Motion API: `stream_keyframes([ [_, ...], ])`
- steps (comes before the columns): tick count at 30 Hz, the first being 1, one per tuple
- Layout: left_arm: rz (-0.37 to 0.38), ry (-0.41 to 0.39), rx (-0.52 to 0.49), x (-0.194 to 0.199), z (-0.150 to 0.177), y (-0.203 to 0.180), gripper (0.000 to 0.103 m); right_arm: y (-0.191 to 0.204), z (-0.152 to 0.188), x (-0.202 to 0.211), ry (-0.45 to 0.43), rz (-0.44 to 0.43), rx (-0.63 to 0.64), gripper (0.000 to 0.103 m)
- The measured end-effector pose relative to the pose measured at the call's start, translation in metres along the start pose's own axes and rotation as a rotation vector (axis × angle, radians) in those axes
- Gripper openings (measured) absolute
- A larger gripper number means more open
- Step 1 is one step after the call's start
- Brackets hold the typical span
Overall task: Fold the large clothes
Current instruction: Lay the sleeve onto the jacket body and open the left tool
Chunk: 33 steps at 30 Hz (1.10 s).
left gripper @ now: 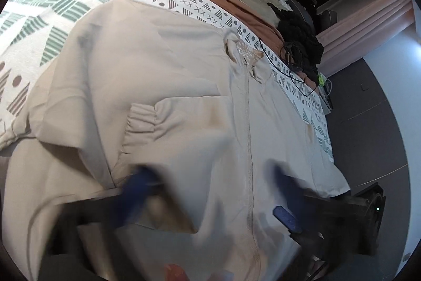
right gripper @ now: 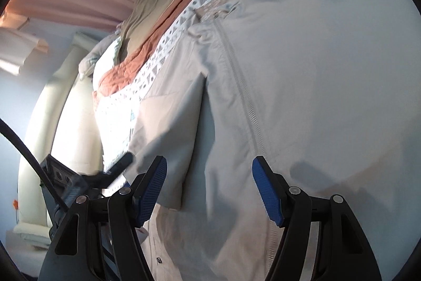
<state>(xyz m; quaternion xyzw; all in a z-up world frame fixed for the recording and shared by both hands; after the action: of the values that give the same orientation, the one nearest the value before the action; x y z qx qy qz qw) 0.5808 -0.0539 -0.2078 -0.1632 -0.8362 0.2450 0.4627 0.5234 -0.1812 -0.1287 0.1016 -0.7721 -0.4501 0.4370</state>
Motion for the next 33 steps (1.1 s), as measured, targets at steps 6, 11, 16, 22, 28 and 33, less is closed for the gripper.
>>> stream_keyframes([
  [6,-0.022,0.009,-0.01,0.004,0.004,0.016,0.103,0.019,0.012,-0.037,0.096,-0.045,0.045,0.066],
  [11,0.016,0.036,0.008,0.018,0.0,0.029,0.103,0.024,0.003,-0.039,0.076,-0.015,0.091,0.066],
  [16,0.034,0.031,0.034,0.049,0.003,0.046,0.103,0.039,0.017,-0.048,0.074,-0.007,0.15,0.066],
  [22,-0.12,0.005,0.014,0.085,0.001,0.087,0.103,0.06,0.037,-0.064,0.063,0.069,0.27,0.066],
  [28,-0.245,0.022,-0.004,0.095,0.008,0.125,0.103,0.089,0.065,-0.074,0.048,0.156,0.434,0.066],
  [33,-0.323,0.056,-0.02,0.088,0.016,0.153,0.088,0.092,0.086,-0.097,0.07,0.329,0.596,0.066],
])
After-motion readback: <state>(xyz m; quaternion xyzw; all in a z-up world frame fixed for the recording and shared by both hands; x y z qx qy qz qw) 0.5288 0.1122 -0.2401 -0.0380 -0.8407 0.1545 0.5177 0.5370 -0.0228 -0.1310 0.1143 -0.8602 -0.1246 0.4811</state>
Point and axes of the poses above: each gripper's, at about its wrist camera, not at the fingertips, and x roughly against the way its jaws point, y to its left, z to its underside, the point moved 6 cm from there along -x, roughly the way its jaws point, and after that the axes turned 9 degrees about -x, right-handed, at the moved point
